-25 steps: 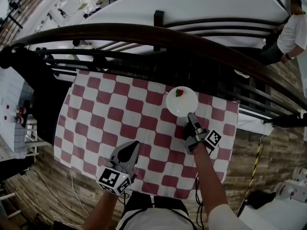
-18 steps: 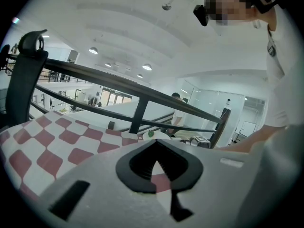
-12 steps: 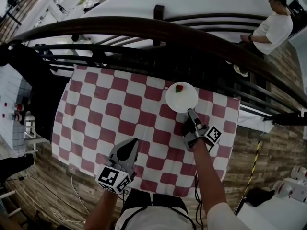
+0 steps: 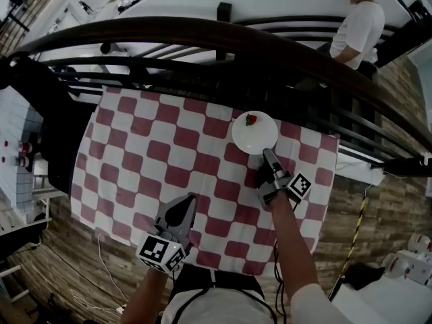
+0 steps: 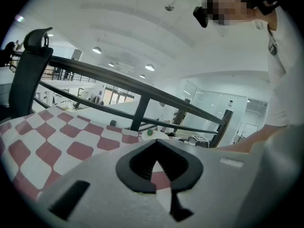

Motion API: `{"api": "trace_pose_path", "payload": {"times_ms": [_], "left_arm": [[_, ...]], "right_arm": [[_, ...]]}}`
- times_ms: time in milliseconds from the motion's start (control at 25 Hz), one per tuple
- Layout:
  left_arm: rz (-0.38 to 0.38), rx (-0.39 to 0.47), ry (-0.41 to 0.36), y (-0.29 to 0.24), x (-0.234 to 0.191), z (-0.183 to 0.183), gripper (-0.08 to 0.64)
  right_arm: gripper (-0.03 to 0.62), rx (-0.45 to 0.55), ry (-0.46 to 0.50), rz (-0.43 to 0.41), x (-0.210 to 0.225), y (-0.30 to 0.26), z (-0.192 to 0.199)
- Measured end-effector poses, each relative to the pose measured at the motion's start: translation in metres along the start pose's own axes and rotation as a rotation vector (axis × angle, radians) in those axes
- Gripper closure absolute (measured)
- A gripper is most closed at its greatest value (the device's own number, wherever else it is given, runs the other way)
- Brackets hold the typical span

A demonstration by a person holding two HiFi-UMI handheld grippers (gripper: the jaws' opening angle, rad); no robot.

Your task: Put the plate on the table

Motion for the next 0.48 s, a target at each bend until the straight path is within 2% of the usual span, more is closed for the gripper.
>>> {"api": "trace_pose_path", "payload": {"times_ms": [320, 480], "left_arm": [[-0.007, 0.006, 0.006, 0.0009, 0.0013, -0.0004, 0.554], [-0.013, 0.012, 0.011, 0.0021, 0.0018, -0.0013, 0.554]], "right_arm": [[0.574, -0.027, 0.003, 0.053, 0.0006, -0.0076, 0.0043], [0.577, -0.041, 0.016, 0.113, 0.0030, -0.0089, 0.0026]]}}
Point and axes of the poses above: the fingertips, and each gripper's own axes: y backward along the fingers, x to its right, z out of its underside, the point moved 9 cm from there along y, backward along the fingers, and after that the axes turned 13 degrees about x, right-handed, at the moved point
